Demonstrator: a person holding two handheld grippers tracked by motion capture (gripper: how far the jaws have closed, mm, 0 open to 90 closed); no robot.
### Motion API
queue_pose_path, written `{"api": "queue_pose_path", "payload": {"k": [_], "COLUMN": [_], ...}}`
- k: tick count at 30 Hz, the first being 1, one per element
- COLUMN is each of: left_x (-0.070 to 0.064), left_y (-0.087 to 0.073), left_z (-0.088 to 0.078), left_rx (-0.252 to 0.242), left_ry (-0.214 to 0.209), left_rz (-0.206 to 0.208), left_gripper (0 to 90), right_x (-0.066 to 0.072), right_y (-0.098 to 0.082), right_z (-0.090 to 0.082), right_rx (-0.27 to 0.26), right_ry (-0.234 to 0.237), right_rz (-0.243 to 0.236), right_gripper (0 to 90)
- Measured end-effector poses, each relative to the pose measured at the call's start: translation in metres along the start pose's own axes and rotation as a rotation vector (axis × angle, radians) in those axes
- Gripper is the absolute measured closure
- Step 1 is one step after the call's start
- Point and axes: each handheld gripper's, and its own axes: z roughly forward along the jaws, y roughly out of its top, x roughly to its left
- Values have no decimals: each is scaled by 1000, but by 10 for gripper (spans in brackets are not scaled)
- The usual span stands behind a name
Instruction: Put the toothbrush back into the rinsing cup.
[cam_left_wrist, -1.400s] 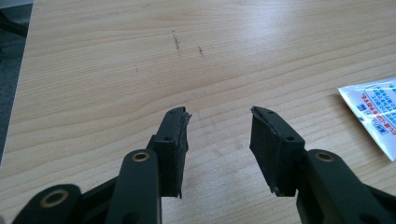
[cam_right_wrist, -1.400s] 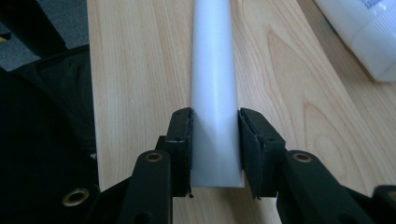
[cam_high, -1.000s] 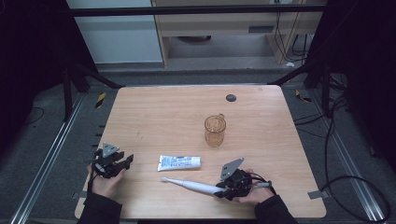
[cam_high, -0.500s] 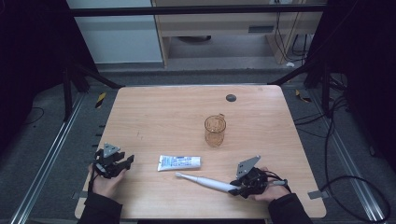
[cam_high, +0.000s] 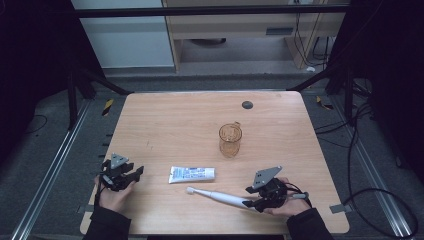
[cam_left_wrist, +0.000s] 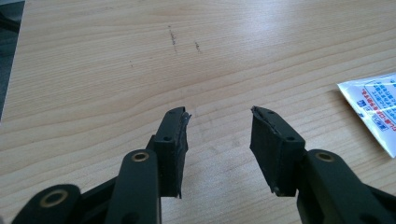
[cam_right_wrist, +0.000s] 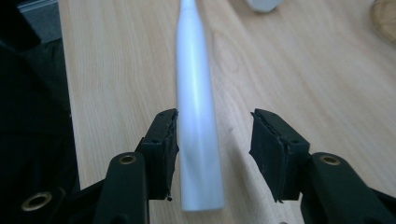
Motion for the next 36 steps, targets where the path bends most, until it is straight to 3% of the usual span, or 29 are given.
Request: {"api": "queue_pose_path", "payload": {"k": [4,15,20,36], "left_x": [0,0,-1,-1], "left_y": [0,0,-1,-1], "left_z": [0,2,2,3], "left_rx": [1,11,7,-1], "left_ry": [-1,-2,4,-1], "left_rz": [1,5,9,22], "left_gripper": [545,534,527,507], "right_x": [5,8,8,15], "right_y": [14,44,64,89], "right_z": [-5,6,15,37], "right_rx": [-31,42,71,157], "right_ry": [-41,-53,-83,-73], "right_rz": [31,39,43,30], "right_gripper": [531,561,574,597]}}
